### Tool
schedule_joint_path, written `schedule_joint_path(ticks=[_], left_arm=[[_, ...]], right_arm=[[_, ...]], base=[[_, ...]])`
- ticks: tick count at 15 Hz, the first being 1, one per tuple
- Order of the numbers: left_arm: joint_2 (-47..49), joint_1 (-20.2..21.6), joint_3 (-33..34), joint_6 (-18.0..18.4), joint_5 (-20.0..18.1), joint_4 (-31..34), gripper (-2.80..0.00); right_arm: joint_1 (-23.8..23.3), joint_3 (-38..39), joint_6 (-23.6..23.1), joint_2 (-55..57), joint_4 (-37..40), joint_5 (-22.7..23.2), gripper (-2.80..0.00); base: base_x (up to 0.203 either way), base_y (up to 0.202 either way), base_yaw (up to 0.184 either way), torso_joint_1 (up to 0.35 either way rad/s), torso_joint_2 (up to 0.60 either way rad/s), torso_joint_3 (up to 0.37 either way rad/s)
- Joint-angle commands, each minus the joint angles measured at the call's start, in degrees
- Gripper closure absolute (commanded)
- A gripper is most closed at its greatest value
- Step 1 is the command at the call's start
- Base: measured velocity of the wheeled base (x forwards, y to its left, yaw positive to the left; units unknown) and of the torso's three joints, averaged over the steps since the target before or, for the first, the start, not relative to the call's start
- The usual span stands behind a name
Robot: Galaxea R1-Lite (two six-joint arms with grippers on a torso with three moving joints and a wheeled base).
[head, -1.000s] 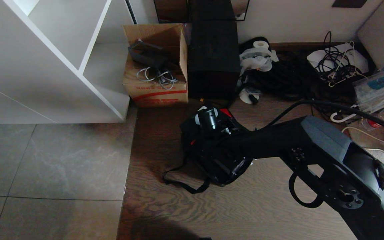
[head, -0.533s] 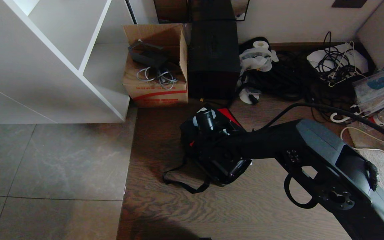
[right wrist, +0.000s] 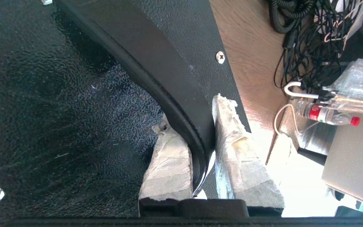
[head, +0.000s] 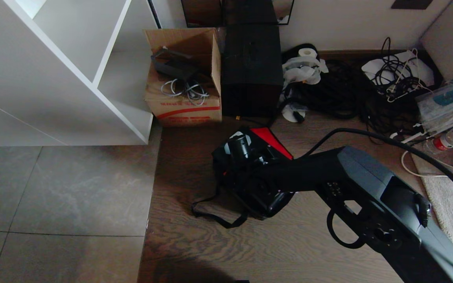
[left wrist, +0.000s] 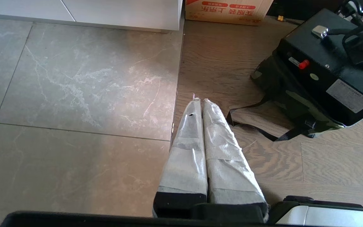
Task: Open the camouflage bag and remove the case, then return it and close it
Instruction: Place the black box back
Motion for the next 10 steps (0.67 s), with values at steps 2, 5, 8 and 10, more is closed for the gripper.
schedule_joint_path(ticks=[2, 5, 8, 10], left_arm=[[0.0, 0.01, 0.62, 0.0, 0.02, -0.03, 0.0], [0.0, 0.01, 0.62, 0.0, 0.02, -0.03, 0.0], [0.0, 0.01, 0.62, 0.0, 0.02, -0.03, 0.0], [0.0, 0.01, 0.62, 0.0, 0.02, -0.03, 0.0]], right_arm=[[0.06, -0.81, -0.04, 1.23, 0.07, -0.33, 0.0], [0.04, -0.84, -0.04, -0.25, 0.5, -0.33, 0.0], [0.04, -0.72, 1.13, -1.48, 0.52, -0.33, 0.0], [0.04, -0.83, 2.0, -1.33, 0.45, -0.24, 0.0]], base=[[0.0, 0.0, 0.0, 0.0, 0.0, 0.0], [0.0, 0.0, 0.0, 0.0, 0.0, 0.0], [0.0, 0.0, 0.0, 0.0, 0.0, 0.0], [0.0, 0.0, 0.0, 0.0, 0.0, 0.0]])
